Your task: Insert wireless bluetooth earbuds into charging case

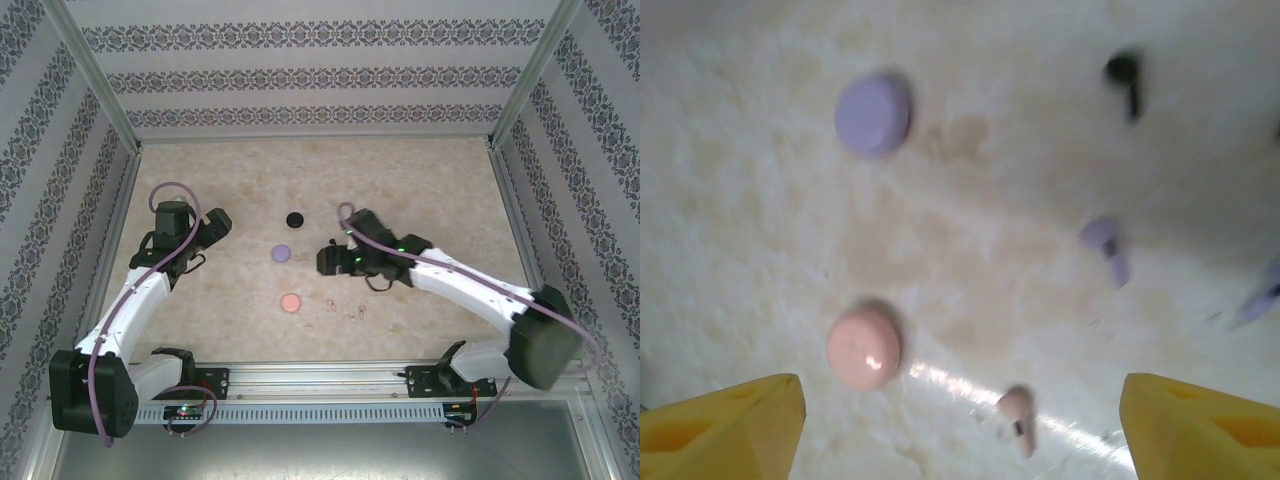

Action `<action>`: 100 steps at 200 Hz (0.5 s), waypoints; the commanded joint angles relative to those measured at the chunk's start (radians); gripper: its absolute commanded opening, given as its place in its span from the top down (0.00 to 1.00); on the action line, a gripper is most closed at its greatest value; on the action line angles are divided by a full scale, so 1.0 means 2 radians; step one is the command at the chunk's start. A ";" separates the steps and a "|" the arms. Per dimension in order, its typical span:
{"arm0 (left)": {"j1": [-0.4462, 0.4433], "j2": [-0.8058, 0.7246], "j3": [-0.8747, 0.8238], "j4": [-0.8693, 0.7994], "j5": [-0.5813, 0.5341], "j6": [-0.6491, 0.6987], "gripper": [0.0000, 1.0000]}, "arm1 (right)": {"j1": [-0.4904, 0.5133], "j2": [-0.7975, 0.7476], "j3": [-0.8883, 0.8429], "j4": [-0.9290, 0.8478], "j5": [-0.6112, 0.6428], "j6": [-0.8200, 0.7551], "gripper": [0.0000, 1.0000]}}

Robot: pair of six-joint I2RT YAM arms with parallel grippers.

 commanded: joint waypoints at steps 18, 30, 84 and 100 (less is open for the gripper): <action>-0.006 0.005 0.007 -0.041 -0.015 -0.052 0.01 | 0.078 0.111 0.097 -0.082 0.058 0.068 0.21; -0.005 0.008 0.012 -0.050 -0.029 -0.053 0.01 | 0.092 0.138 0.116 -0.086 0.065 0.079 0.22; -0.005 0.017 0.026 -0.061 -0.078 -0.062 0.01 | 0.133 0.231 0.197 -0.127 0.089 0.104 0.22; -0.005 0.020 0.029 -0.061 -0.085 -0.063 0.01 | 0.142 0.253 0.219 -0.142 0.099 0.108 0.22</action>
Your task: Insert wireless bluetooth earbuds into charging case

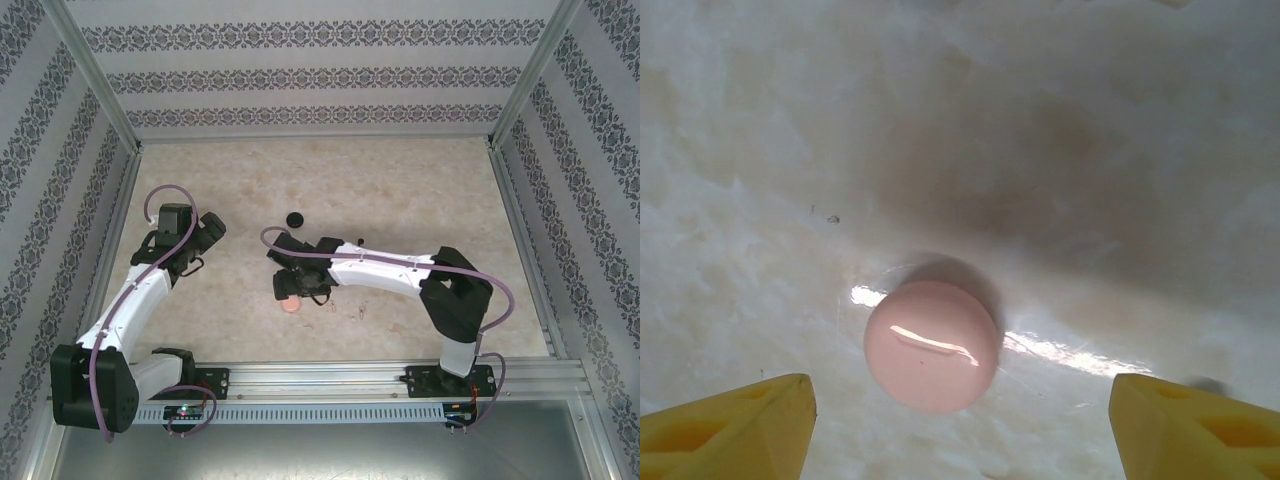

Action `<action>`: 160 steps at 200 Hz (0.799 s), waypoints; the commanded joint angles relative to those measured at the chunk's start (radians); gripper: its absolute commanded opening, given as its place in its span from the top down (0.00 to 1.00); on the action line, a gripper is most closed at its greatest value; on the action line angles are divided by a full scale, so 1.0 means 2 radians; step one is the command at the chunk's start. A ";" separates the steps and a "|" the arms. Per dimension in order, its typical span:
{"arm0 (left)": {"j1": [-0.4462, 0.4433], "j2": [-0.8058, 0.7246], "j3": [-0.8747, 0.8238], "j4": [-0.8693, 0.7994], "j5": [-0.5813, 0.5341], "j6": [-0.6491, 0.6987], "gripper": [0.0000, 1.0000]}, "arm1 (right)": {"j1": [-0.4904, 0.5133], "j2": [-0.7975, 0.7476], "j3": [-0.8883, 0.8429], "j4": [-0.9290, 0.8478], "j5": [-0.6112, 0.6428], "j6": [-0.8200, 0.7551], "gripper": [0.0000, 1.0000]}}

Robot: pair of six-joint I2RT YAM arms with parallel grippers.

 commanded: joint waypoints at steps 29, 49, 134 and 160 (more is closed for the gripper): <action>-0.005 0.005 0.023 -0.015 -0.047 -0.010 0.01 | 0.026 0.062 0.068 -0.077 0.049 0.035 0.23; -0.004 -0.001 0.023 -0.017 -0.067 -0.009 0.01 | 0.029 0.077 0.077 -0.091 0.062 0.051 0.22; -0.003 -0.012 0.012 -0.006 -0.078 0.003 0.01 | 0.034 0.127 0.109 -0.094 0.049 0.072 0.25; -0.003 -0.009 0.012 -0.003 -0.077 0.006 0.01 | 0.037 0.135 0.114 -0.098 0.045 0.079 0.27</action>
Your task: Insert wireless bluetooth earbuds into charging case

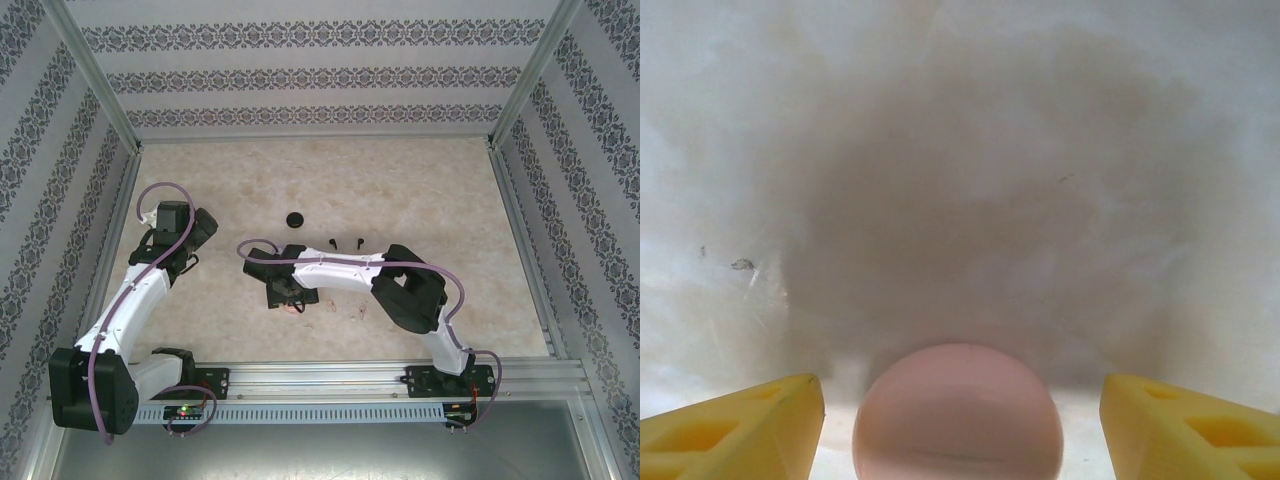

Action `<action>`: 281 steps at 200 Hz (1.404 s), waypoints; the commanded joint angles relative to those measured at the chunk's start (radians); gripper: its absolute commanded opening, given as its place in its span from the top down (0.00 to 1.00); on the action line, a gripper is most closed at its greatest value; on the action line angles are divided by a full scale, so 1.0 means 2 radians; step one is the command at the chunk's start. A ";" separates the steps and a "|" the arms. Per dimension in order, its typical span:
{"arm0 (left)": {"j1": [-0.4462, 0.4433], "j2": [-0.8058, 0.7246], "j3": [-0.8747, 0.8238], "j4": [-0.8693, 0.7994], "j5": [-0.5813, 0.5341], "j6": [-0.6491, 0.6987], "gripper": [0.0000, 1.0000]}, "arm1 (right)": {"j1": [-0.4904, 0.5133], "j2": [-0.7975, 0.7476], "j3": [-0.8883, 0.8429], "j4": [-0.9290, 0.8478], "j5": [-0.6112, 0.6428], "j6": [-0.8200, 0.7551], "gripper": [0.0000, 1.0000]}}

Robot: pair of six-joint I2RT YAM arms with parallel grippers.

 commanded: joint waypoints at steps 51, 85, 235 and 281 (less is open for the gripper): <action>-0.003 -0.002 0.002 0.004 -0.008 0.013 0.01 | 0.014 0.023 0.020 -0.022 -0.004 0.024 0.32; -0.003 0.000 0.003 0.002 -0.003 0.014 0.01 | 0.014 0.030 0.017 -0.019 -0.005 0.028 0.36; -0.004 -0.010 -0.032 0.067 0.139 0.016 0.00 | -0.028 -0.112 -0.061 0.058 0.014 -0.004 0.59; -0.005 -0.013 -0.111 0.267 0.230 0.023 0.01 | -0.145 -0.186 -0.095 0.159 -0.053 -0.022 0.59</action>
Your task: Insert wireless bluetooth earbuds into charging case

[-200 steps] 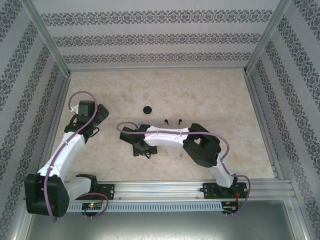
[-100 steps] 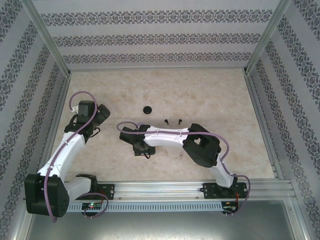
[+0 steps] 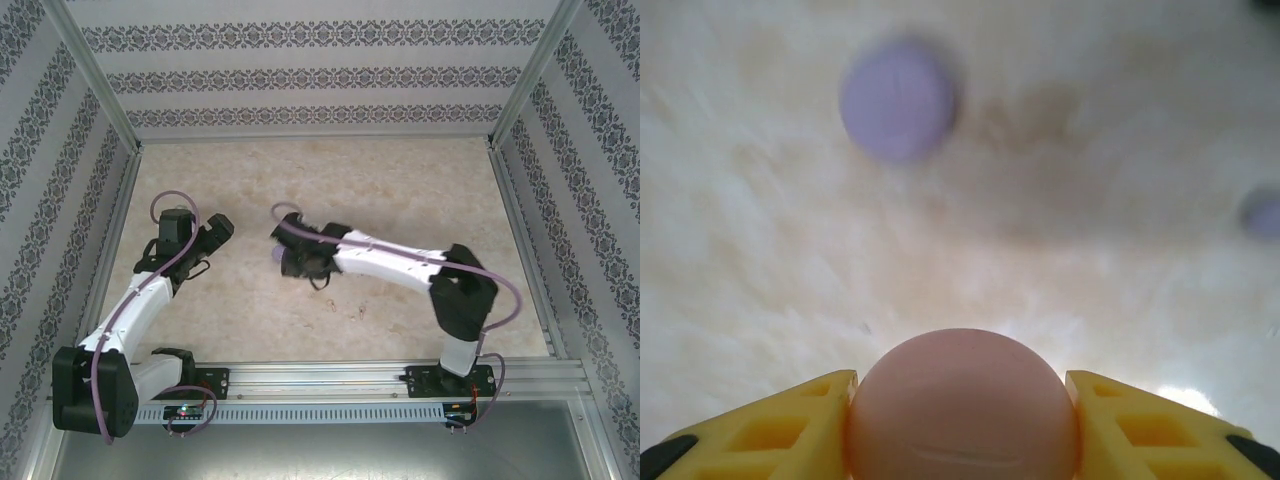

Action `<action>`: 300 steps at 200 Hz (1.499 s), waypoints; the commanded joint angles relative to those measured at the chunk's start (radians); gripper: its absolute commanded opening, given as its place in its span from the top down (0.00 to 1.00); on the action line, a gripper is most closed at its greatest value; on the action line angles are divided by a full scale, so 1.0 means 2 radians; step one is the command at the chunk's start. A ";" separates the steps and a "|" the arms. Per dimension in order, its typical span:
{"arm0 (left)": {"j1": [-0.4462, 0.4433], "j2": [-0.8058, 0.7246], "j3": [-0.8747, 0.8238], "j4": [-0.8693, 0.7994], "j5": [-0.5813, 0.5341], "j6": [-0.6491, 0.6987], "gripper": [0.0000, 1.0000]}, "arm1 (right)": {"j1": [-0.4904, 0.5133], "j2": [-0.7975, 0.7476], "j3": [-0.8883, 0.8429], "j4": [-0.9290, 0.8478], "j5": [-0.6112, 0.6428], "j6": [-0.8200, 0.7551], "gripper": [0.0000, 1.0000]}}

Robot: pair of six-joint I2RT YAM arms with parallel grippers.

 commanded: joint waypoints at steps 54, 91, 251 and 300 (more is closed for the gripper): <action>-0.030 0.045 -0.090 0.366 0.165 -0.014 0.01 | -0.145 0.007 0.011 0.164 -0.125 0.078 0.60; -0.084 0.088 -0.076 0.404 0.160 0.018 0.01 | -0.155 0.041 0.029 0.204 -0.145 0.156 0.60; -0.154 0.288 0.008 0.551 0.164 0.021 0.42 | -0.139 0.061 0.012 0.249 -0.147 0.240 0.60; -0.155 0.303 0.020 0.562 0.162 0.016 0.49 | -0.135 0.062 0.007 0.254 -0.150 0.242 0.60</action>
